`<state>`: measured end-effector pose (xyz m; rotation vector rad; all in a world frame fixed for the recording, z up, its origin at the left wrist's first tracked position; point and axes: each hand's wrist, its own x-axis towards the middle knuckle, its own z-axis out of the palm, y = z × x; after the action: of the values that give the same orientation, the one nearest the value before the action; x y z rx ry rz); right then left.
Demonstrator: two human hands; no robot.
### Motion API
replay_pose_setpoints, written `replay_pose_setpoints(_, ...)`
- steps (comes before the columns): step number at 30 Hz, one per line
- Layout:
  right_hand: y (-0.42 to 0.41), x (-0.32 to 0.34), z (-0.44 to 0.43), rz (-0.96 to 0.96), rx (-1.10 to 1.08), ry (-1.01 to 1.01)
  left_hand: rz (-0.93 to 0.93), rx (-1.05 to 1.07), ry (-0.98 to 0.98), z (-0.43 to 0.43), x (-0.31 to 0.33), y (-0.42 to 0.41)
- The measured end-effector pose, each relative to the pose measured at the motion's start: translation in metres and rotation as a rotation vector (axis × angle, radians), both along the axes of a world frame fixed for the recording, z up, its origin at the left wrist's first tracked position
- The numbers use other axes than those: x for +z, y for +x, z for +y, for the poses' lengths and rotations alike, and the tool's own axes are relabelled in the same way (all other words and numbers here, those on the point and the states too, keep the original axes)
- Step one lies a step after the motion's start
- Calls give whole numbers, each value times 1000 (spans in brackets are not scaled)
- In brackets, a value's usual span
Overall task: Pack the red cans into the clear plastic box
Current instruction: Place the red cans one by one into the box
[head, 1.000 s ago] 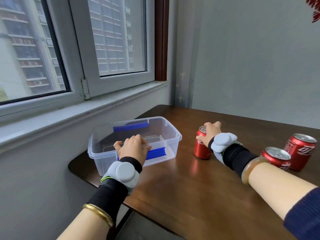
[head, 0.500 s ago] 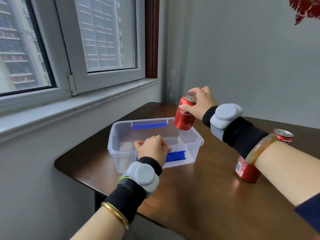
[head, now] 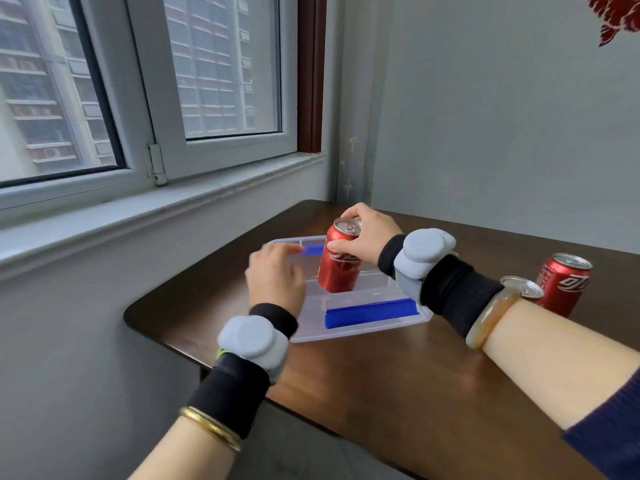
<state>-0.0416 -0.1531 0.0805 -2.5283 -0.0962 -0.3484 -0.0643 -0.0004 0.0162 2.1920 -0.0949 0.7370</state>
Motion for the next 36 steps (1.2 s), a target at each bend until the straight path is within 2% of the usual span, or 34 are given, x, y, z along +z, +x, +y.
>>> replay_pose_setpoints(3, -3, -7, 15, 40, 26, 3, 232, 126, -107, 26, 3, 15)
replay_pose_setpoints(7, -6, -17, 31, 102, 63, -36, 480, 25, -115, 32, -3, 27)
replay_pose_setpoints(11, -7, -25, 39, 160, 68, -85, 463, -63, -64, 31, -16, 37)
replay_pose_setpoints(21, -11, -39, 40, 198, 70, -185, 421, -50, -45, 31, -23, 43)
replay_pose_setpoints(33, -11, -40, 36, 203, 88, -114, 511, -31, -184, 17, -17, 35)
replay_pose_setpoints(36, -13, -39, 29, 208, 87, -88, 501, -40, -157, 14, -17, 35)
